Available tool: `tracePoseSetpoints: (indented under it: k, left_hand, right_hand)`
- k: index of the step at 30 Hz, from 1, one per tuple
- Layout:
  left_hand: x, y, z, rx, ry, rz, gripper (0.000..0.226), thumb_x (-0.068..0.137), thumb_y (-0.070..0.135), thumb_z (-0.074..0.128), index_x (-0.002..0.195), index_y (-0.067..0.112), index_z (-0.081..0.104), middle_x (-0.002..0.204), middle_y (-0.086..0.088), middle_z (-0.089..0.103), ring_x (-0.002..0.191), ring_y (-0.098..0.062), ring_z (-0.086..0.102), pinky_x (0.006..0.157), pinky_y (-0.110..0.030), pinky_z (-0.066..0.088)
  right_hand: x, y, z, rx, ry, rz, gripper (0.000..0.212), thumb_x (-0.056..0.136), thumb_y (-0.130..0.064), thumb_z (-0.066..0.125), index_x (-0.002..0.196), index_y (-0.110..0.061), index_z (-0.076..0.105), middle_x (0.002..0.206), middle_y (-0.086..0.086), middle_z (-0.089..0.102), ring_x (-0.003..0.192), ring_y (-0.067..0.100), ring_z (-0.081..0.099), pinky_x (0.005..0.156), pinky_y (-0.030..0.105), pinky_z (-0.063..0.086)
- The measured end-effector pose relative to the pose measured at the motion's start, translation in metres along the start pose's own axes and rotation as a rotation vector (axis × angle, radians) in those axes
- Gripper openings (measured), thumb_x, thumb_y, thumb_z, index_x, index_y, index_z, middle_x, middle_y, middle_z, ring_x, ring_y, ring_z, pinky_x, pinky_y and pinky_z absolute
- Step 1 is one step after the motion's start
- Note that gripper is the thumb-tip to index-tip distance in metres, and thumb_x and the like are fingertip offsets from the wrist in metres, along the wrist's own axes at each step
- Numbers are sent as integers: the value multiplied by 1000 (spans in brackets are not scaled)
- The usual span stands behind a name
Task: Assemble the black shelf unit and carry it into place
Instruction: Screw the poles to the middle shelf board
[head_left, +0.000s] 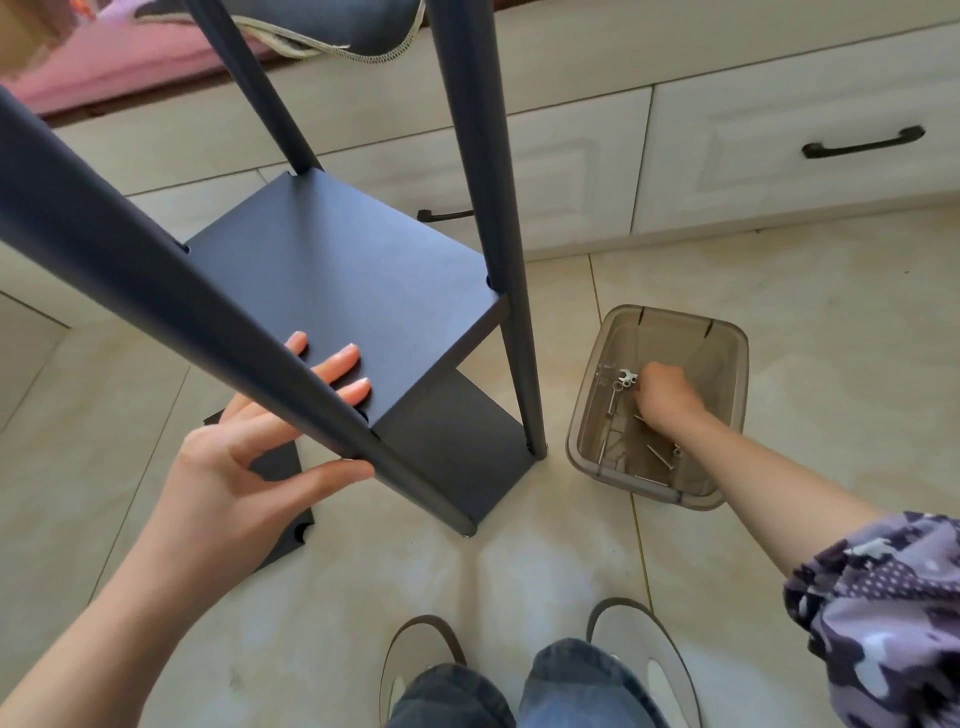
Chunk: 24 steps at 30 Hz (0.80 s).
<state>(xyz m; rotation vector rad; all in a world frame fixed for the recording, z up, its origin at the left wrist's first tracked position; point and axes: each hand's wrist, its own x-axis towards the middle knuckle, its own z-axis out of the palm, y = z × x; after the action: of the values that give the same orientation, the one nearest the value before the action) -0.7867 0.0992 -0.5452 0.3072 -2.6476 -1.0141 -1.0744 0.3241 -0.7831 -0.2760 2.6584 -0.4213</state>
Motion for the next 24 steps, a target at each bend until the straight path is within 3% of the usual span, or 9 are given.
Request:
tracePoseSetpoints:
  k: [4, 8, 11, 14, 21, 24]
  left_hand:
    - [2, 0, 0, 9, -17, 14, 46, 69, 27, 75, 115, 29, 70, 137, 34, 51, 144, 4, 33, 112, -6, 26]
    - [2, -2, 1, -19, -7, 20, 46, 70, 27, 77, 115, 34, 69, 138, 34, 51, 140, 9, 35, 109, -4, 27]
    - [1, -4, 1, -38, -14, 26, 44, 72, 33, 76, 115, 37, 69, 138, 34, 53, 140, 11, 34, 109, -4, 27]
    - [0, -6, 1, -56, -16, 5, 44, 72, 35, 76, 115, 41, 67, 137, 36, 53, 142, 9, 31, 111, -5, 26]
    - [0, 0, 1, -125, -18, -46, 45, 71, 32, 79, 112, 46, 67, 133, 40, 54, 144, 8, 29, 120, -31, 26]
    - [1, 3, 0, -90, -31, -52, 44, 71, 35, 79, 111, 49, 66, 135, 44, 49, 147, 3, 28, 125, -52, 9]
  right_hand:
    - [-8, -6, -6, 246, 75, 2, 16, 96, -11, 60, 105, 1, 66, 106, 23, 67, 100, 38, 62, 85, 41, 51]
    - [-36, -15, -25, 490, 130, -63, 14, 93, -13, 65, 105, -9, 69, 104, 11, 70, 92, 21, 62, 81, 31, 50]
    - [-68, -29, -48, 733, 123, -133, 9, 92, -14, 65, 99, -17, 71, 92, 4, 74, 88, 18, 70, 84, 33, 57]
    - [-104, -55, -74, 970, 121, -200, 13, 100, -19, 55, 106, -13, 64, 93, 4, 72, 87, 15, 70, 78, 28, 59]
    - [-148, -127, -141, 1268, 190, -345, 19, 107, -30, 34, 104, -18, 49, 98, -2, 74, 96, 10, 70, 83, 29, 56]
    - [-152, -149, -154, 1319, 142, -366, 21, 106, -36, 33, 104, -21, 47, 100, 0, 75, 98, 13, 70, 93, 36, 54]
